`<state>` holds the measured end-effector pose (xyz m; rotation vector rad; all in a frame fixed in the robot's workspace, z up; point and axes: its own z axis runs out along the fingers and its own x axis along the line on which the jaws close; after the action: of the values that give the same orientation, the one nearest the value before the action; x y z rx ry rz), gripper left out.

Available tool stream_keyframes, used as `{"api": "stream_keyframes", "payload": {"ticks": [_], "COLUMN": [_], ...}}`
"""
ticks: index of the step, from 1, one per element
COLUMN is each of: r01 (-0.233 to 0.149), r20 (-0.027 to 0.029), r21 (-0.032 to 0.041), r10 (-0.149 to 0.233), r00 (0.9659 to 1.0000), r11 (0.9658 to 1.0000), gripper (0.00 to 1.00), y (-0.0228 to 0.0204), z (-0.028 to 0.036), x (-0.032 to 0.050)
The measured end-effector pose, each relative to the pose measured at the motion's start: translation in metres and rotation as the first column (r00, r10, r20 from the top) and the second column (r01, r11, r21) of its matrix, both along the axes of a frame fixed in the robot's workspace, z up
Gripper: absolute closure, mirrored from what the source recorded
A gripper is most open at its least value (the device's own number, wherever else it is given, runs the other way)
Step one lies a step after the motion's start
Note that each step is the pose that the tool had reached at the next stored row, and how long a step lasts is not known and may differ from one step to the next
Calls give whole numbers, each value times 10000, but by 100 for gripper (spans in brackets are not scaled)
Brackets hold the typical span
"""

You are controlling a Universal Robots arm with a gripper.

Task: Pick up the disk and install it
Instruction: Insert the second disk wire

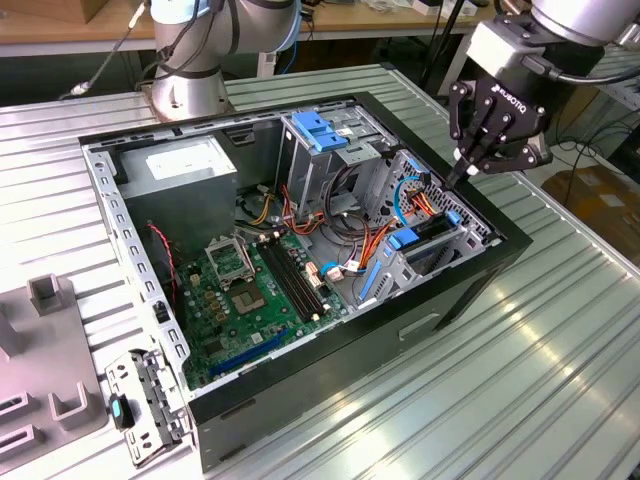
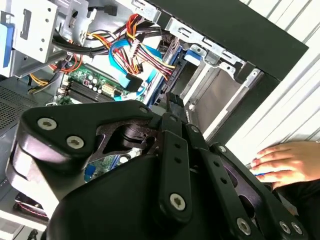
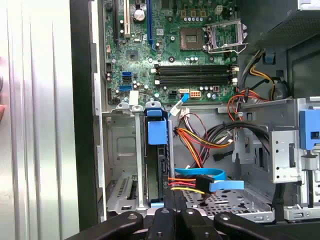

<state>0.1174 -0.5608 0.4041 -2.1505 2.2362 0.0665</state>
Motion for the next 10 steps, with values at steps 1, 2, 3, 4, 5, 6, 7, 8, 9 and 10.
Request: {"api": "stream_keyframes", "payload": {"ticks": [1, 2, 3, 4, 5, 6, 7, 8, 9, 10], "r01": [-2, -2, -2, -2, -2, -1, -2, -1, -2, -3], "r20": [0, -1, -1, -1, -1, -1, -10, -17, -25, -43], "r21": [-1, -8, -5, -7, -9, -33, -189, -420, -528, -591], "r10": [2, 2, 2, 2, 2, 1, 2, 0, 1, 0], "r00": [10000, 10000, 10000, 10000, 10000, 10000, 10000, 10000, 10000, 10000], "r11": [10000, 10000, 10000, 10000, 10000, 10000, 9998, 9991, 9986, 9983], "gripper": [89, 89, 89, 89, 89, 89, 89, 89, 89, 89], "y": [0, 1, 0, 0, 0, 1, 18, 53, 75, 98], "z": [0, 30, 61, 79, 81, 81, 82, 82, 80, 77], "x": [-6, -6, -6, -6, -7, -6, -7, -6, -6, -7]}}
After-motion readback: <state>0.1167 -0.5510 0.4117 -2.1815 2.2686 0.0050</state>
